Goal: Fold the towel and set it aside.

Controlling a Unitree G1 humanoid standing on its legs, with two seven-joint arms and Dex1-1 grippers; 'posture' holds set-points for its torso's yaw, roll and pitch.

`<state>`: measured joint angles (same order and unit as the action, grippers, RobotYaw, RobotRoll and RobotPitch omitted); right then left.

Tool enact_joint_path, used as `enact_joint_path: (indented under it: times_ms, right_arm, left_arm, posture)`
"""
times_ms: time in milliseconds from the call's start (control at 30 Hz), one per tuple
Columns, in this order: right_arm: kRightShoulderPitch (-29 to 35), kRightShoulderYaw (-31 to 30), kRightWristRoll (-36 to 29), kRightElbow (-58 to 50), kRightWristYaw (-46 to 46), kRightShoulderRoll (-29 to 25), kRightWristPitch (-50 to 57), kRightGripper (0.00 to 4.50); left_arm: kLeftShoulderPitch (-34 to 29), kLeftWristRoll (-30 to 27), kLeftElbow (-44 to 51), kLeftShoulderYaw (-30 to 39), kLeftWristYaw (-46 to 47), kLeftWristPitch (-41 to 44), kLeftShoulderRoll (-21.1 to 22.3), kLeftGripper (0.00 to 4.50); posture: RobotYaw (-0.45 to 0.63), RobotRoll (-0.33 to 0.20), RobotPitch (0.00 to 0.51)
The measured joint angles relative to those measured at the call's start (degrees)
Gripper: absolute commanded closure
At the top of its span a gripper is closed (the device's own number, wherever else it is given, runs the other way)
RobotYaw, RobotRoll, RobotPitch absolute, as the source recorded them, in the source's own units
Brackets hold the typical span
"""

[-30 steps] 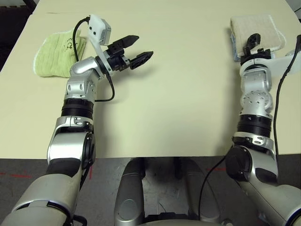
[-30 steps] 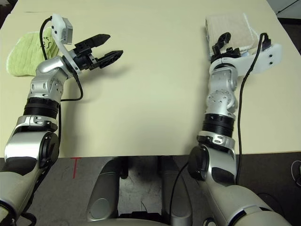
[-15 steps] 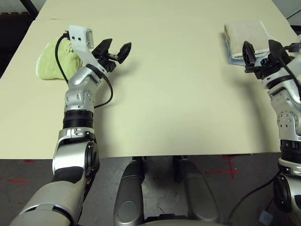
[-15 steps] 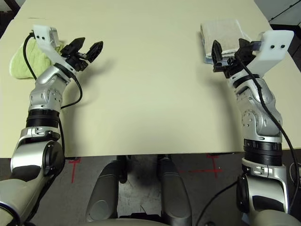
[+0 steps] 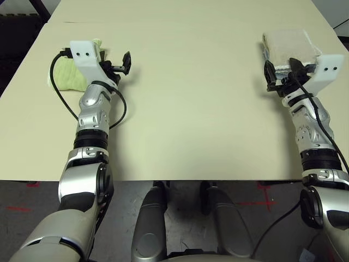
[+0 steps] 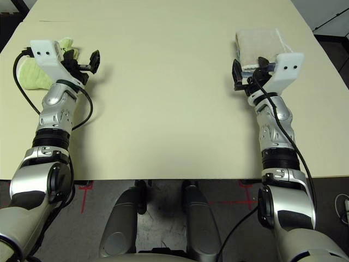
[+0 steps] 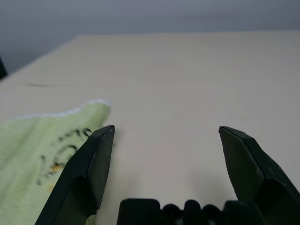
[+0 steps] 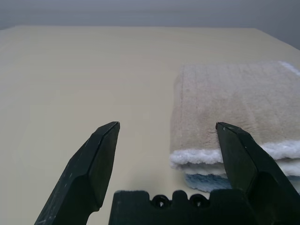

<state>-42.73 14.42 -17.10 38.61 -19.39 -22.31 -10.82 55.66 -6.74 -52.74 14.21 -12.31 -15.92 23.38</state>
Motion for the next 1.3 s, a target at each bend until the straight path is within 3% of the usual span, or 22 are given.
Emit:
enact_joint_path:
  times_ms: [167, 433, 1300]
  right_arm:
    - [-3.92, 0.07, 1.06, 5.65, 3.97, 2.18, -4.13, 0.04]
    - [-5.91, 0.44, 2.72, 8.9, 8.46, 2.2, -5.67, 0.04]
    - [-5.25, 1.44, 2.46, 8.65, 2.87, 2.58, -2.44, 0.04]
  left_arm:
    - [0.82, 2.61, -2.89, -1.52, 3.35, -4.58, 0.34, 0.0]
    - [0.9, 3.57, -5.03, -1.72, 5.53, -4.98, 1.9, 0.0]
    - [0.16, 3.55, -6.3, -2.45, 3.26, -0.01, 2.37, 0.0]
  posture:
    - [0.1, 0.0, 0.21]
    - [0.08, 0.0, 0.195]
    - [0.09, 0.0, 0.181]
